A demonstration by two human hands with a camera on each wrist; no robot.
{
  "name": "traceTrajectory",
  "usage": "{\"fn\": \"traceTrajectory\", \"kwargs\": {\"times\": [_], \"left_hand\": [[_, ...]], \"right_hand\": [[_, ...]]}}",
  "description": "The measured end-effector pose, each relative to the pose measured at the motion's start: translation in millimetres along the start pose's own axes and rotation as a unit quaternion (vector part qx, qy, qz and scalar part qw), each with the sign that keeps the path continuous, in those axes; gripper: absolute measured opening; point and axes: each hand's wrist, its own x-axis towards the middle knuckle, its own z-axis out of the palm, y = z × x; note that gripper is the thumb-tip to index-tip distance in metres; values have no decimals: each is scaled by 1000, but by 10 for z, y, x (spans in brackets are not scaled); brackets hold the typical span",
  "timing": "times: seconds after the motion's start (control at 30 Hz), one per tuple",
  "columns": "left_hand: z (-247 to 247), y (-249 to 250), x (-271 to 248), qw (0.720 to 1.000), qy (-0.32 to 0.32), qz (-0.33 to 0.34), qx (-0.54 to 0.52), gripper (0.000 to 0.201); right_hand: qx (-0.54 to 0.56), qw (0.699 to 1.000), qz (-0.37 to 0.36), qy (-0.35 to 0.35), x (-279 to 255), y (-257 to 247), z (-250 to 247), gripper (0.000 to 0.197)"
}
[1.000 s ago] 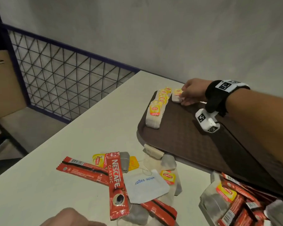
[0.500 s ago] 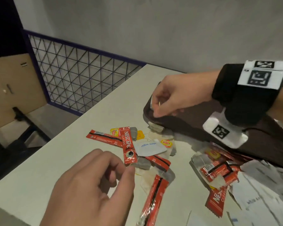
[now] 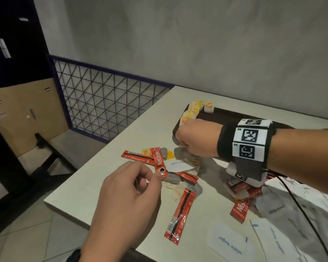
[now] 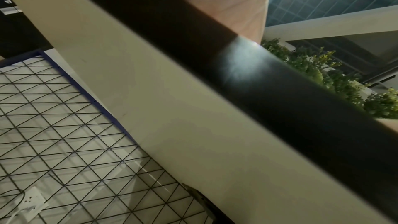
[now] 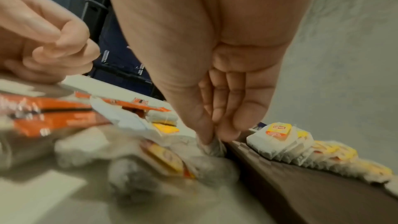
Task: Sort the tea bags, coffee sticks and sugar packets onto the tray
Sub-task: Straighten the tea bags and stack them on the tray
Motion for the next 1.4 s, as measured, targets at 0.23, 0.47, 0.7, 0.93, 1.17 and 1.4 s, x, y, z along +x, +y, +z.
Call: {"fn": "traceTrajectory", "kwargs": {"times": [0.23,0.47,0.7,0.93,1.17,1.4], "left_hand": [[-44,38,-31,998,-12,22,-58,10],[37,340,-143,935,-120,-121,-310,23],[174,347,-148,873,-162,-184,-421,46],[120,247,-207,896,-179,-141,-380,13],[115,291,-268,924,-209,-48,-316,18],[162,432,-351,936,-224,-14,-271,20]], "right_hand": [[393,918,47,-28,-326,229,-243,8],[552,832,-18,-53,-891,51,-338,14],[472,879,-62,34,-1184,-221,-317,6],[505,862,-31,32,-1366,-349,-193,12],[699,699,149,18,-1595,-424,-2,36],[717,682,135,43,-1759,-482,131,16]]}}
